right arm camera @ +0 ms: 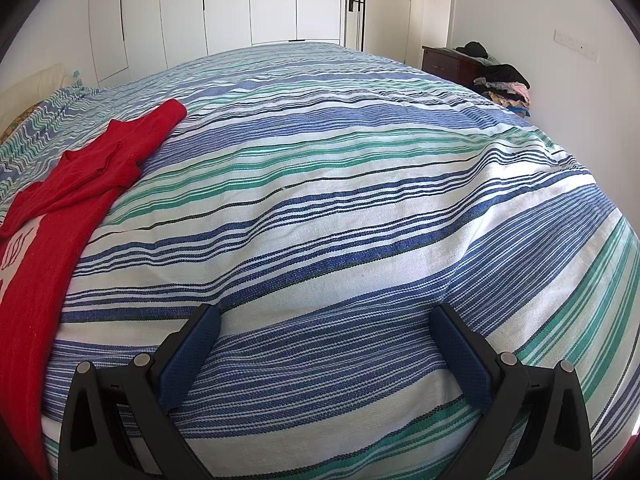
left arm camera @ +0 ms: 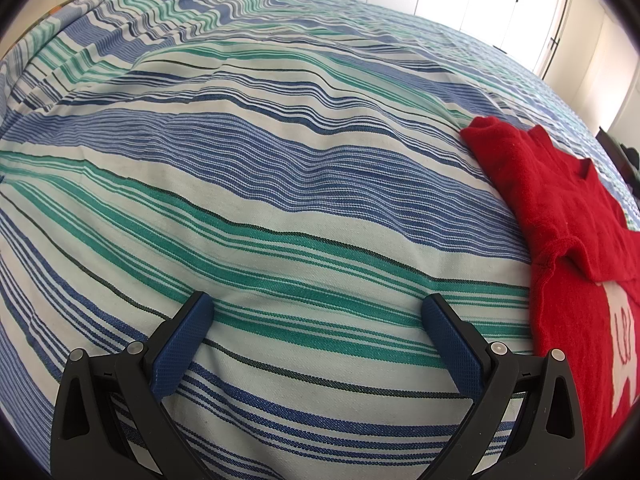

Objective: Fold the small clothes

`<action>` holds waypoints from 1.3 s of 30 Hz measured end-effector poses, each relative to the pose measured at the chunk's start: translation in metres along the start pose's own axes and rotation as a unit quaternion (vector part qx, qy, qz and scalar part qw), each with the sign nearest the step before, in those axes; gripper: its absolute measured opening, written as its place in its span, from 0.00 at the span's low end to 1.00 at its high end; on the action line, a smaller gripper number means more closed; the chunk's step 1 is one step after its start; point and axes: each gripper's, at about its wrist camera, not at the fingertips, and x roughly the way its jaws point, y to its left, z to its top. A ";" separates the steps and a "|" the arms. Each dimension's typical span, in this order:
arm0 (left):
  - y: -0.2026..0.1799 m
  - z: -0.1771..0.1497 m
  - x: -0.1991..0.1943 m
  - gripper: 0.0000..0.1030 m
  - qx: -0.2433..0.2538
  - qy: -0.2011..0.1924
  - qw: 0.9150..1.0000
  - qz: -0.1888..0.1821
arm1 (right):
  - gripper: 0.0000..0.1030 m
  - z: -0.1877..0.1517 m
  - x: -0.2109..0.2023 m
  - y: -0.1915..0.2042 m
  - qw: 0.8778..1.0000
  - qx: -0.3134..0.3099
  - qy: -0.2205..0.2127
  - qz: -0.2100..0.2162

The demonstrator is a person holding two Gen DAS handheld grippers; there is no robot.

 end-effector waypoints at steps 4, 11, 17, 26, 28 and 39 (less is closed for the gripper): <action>0.000 0.000 0.000 1.00 0.000 0.000 1.000 0.000 | 1.00 0.000 0.000 0.000 1.000 0.000 0.000 0.001; 0.000 0.000 0.000 1.00 0.000 0.000 1.000 0.000 | 1.00 0.001 0.001 0.001 1.000 -0.001 0.001 -0.001; 0.000 0.000 0.000 1.00 0.000 0.000 1.000 0.000 | 1.00 0.000 0.000 0.001 1.000 0.000 0.001 0.001; 0.000 0.000 -0.001 1.00 0.000 0.000 1.000 0.000 | 1.00 0.000 0.000 0.001 1.000 -0.001 0.001 0.000; 0.000 0.000 0.000 1.00 0.000 0.000 1.000 0.000 | 1.00 0.000 0.000 0.001 1.000 -0.001 0.001 0.000; 0.000 0.000 -0.001 1.00 0.000 0.000 1.000 0.000 | 1.00 0.000 -0.001 0.001 1.000 -0.001 0.001 -0.001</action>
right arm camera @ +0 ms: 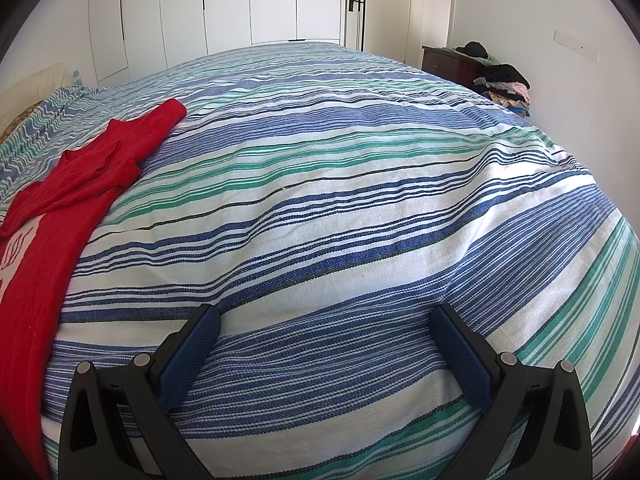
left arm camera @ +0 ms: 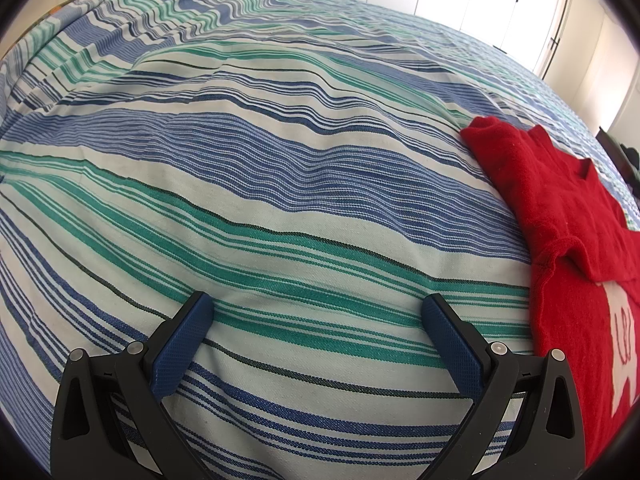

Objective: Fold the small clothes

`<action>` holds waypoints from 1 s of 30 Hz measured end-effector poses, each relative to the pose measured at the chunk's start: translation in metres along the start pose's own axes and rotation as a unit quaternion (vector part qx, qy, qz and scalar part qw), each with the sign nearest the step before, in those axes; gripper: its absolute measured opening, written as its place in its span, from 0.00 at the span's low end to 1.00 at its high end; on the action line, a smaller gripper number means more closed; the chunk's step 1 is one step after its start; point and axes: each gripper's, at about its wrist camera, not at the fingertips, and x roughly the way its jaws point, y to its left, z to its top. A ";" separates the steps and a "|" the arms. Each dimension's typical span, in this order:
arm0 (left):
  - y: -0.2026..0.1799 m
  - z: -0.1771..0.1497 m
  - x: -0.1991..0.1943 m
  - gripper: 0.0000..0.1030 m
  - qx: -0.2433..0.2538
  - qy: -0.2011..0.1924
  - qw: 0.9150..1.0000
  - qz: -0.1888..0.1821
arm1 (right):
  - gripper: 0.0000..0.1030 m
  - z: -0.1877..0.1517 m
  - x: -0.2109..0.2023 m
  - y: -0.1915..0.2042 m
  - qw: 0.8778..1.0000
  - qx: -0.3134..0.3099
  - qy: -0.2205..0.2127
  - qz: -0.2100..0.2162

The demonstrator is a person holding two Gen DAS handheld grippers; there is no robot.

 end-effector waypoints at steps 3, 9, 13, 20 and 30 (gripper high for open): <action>0.000 0.000 0.000 1.00 0.000 0.000 1.000 0.000 | 1.00 0.000 0.000 0.000 1.000 0.000 0.000 0.000; 0.000 0.000 0.000 1.00 0.000 0.000 1.000 0.000 | 1.00 0.000 0.000 0.000 1.000 0.000 0.000 0.000; 0.000 0.000 0.000 1.00 0.000 0.000 1.000 0.000 | 1.00 0.000 0.000 0.000 1.000 0.000 0.000 0.000; 0.000 0.000 0.000 1.00 0.000 0.000 1.000 0.000 | 1.00 0.000 0.000 0.000 1.000 0.000 0.000 0.001; 0.000 0.000 0.000 1.00 0.000 0.000 1.000 0.000 | 1.00 0.000 -0.001 0.000 1.000 -0.001 -0.001 -0.001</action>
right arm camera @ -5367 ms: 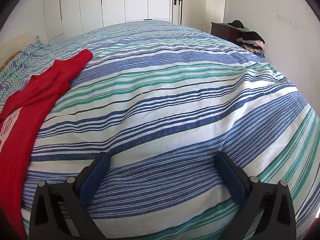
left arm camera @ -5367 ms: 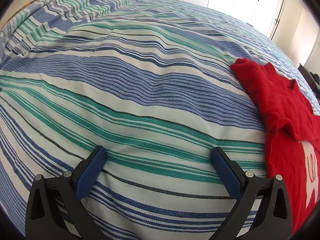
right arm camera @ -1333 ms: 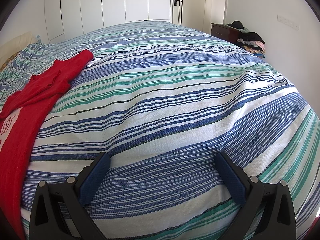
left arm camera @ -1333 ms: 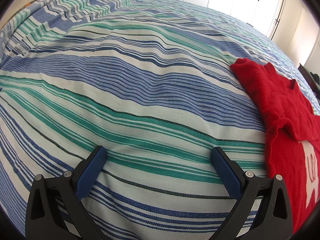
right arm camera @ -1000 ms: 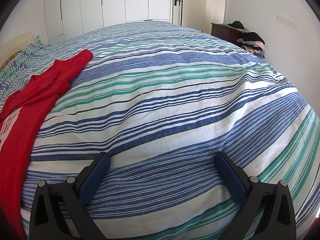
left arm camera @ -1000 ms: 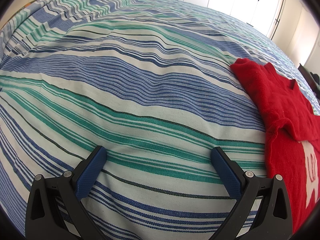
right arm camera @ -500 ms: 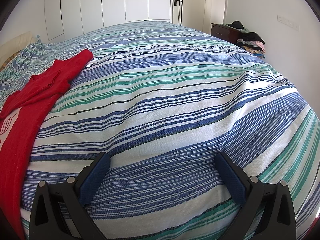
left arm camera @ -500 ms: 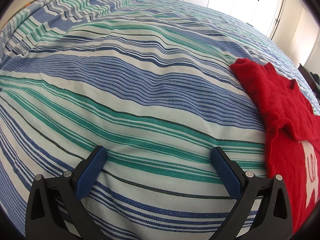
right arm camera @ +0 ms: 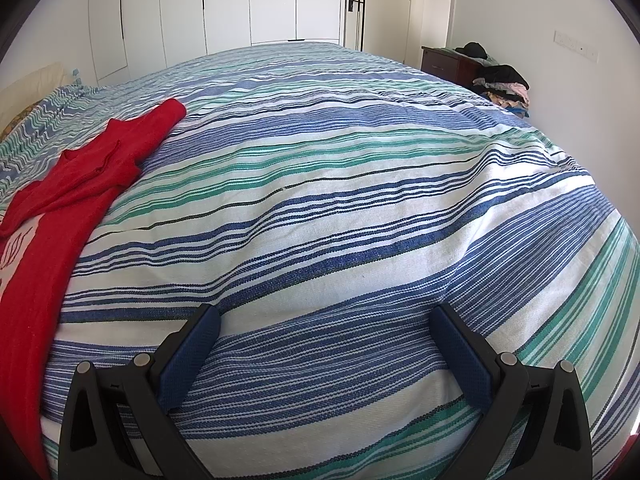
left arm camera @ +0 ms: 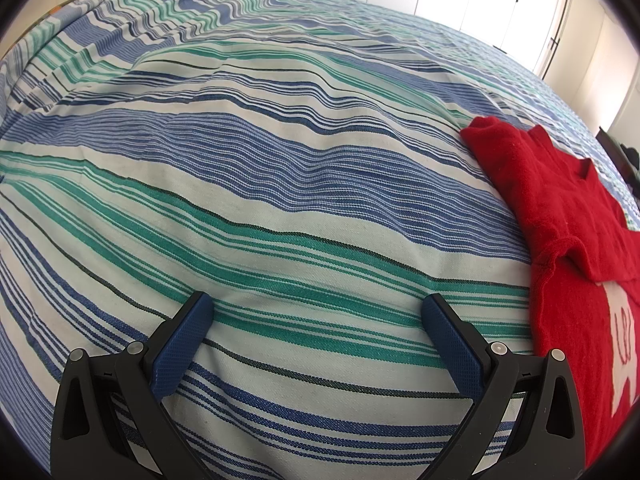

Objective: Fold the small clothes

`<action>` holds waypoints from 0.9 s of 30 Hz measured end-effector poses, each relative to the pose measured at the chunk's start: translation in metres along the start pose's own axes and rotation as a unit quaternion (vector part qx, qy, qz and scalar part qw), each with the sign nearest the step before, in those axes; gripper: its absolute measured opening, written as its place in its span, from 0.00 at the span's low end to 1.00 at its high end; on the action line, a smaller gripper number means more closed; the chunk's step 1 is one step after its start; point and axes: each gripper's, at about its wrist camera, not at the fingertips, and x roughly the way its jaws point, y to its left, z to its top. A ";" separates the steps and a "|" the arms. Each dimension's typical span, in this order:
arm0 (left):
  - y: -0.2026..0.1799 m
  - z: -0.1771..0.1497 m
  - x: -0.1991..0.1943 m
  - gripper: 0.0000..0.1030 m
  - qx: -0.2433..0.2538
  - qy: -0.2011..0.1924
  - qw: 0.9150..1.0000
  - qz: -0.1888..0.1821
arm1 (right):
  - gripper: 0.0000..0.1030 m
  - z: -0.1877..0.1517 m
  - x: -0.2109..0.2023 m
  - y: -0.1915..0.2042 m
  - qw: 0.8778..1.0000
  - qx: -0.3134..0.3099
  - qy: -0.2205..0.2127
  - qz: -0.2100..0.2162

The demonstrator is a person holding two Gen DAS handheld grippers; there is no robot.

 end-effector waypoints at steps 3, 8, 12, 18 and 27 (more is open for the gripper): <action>0.000 0.000 0.000 1.00 0.000 0.000 1.000 0.000 | 1.00 0.000 0.000 0.000 1.000 0.000 0.000 0.000; 0.000 0.000 0.000 1.00 0.000 0.000 1.000 0.000 | 1.00 0.000 0.001 0.000 1.000 0.000 0.000 0.000; 0.000 0.000 0.000 1.00 0.000 0.000 1.000 0.000 | 1.00 0.000 0.001 0.000 1.000 0.000 0.000 0.000; 0.000 0.000 0.000 1.00 0.000 0.000 1.000 0.000 | 1.00 0.000 0.001 0.000 1.000 0.000 0.000 0.001; 0.000 0.000 0.000 1.00 0.000 0.000 1.000 0.000 | 1.00 0.001 0.000 0.001 1.000 -0.001 0.005 -0.001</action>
